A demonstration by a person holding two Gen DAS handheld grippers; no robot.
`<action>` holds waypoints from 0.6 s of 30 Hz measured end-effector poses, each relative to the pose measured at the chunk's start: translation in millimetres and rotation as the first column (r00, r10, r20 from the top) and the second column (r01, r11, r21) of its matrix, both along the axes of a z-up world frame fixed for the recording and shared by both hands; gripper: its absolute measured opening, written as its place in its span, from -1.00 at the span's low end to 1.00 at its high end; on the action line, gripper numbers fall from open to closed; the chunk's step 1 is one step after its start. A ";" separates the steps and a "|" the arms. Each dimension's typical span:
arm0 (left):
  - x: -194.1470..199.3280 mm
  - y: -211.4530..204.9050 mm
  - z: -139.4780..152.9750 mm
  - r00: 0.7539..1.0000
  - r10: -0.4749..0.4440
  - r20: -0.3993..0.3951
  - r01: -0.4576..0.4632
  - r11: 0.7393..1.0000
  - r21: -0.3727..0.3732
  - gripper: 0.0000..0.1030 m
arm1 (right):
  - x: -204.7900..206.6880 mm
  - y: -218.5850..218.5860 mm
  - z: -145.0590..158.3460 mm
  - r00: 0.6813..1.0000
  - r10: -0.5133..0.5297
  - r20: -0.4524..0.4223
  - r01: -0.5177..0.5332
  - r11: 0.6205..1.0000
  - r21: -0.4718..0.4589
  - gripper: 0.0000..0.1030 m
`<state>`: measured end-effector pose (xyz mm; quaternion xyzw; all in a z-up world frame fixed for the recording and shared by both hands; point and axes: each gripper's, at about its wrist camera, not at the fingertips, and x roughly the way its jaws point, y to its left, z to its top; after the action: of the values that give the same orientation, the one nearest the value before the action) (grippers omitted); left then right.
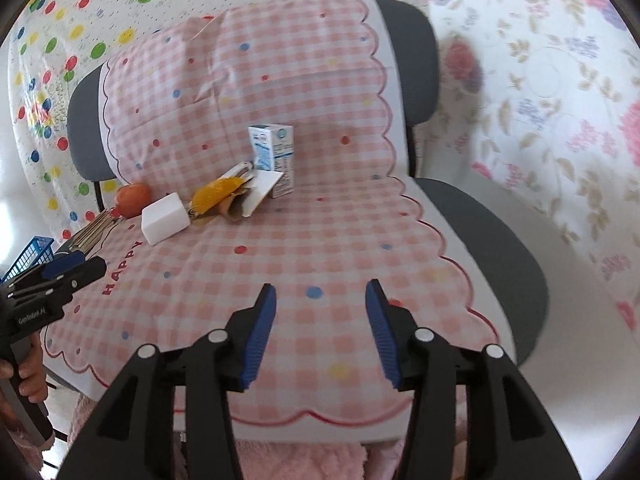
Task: Collect trash
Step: 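Move both grippers back over the chair seat, then grasp the white foam block with the left gripper while the right grasps the yellow packet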
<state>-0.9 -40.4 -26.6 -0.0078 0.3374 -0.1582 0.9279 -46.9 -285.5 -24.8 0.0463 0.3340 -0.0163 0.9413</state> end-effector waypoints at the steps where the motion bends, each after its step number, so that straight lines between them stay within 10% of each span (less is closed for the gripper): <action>1: 6.2 2.0 -0.3 1.000 0.014 -0.008 -0.014 1.000 0.009 0.45 | 6.0 1.5 -0.7 1.000 0.007 0.000 -0.007 1.000 0.003 -0.01; 13: 90.3 -7.8 -22.8 0.987 0.123 -0.104 -0.114 0.990 0.086 0.65 | 76.9 -3.2 -6.3 0.999 0.034 -0.016 -0.034 0.999 0.032 0.14; 18: 118.1 -6.9 -38.3 0.981 0.112 -0.158 -0.099 0.991 0.091 0.39 | 88.8 -6.4 -8.0 0.999 0.048 -0.017 -0.047 0.998 0.051 0.14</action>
<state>117.3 -47.3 -64.8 0.0001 0.4175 -0.0935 0.9039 41.9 -291.9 -32.9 0.0623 0.3440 0.0139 0.9368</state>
